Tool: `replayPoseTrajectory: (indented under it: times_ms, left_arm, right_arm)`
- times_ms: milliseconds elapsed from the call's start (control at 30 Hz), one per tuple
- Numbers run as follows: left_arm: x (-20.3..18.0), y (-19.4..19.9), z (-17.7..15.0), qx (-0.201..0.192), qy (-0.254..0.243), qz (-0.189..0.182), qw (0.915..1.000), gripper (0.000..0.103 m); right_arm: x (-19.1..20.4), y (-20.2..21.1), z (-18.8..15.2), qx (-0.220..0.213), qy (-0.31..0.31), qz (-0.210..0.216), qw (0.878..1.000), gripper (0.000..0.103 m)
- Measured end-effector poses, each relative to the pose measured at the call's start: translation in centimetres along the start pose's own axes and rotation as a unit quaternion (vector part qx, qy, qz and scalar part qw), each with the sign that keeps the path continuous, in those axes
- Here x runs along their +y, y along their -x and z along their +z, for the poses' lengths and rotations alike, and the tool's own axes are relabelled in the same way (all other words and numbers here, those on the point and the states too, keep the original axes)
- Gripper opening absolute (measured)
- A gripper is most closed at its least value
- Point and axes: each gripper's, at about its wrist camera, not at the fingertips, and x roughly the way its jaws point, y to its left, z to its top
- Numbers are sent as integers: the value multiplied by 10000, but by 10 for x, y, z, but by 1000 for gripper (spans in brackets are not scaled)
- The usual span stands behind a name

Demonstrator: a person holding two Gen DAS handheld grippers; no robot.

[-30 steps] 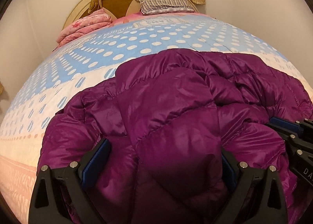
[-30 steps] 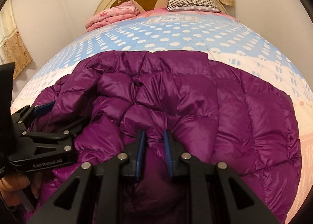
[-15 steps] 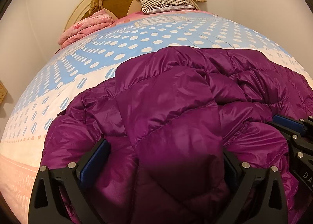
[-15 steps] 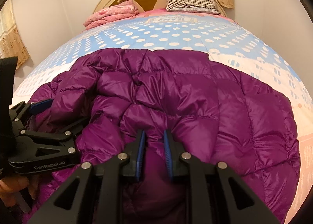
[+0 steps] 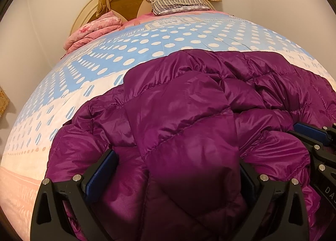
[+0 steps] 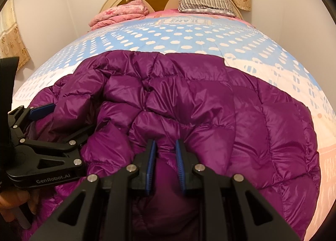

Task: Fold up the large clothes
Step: 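Fold the held hood down onto the jacket body with both tools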

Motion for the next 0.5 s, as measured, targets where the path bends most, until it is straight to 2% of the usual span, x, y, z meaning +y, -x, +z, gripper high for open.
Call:
replayPoseTrajectory:
  times_ms: [500]
  left_arm:
    - [-2, 1, 1, -16, -46, 72, 10000, 102]
  right_arm:
    - [0, -1, 0, 8, 18, -28, 10000, 22]
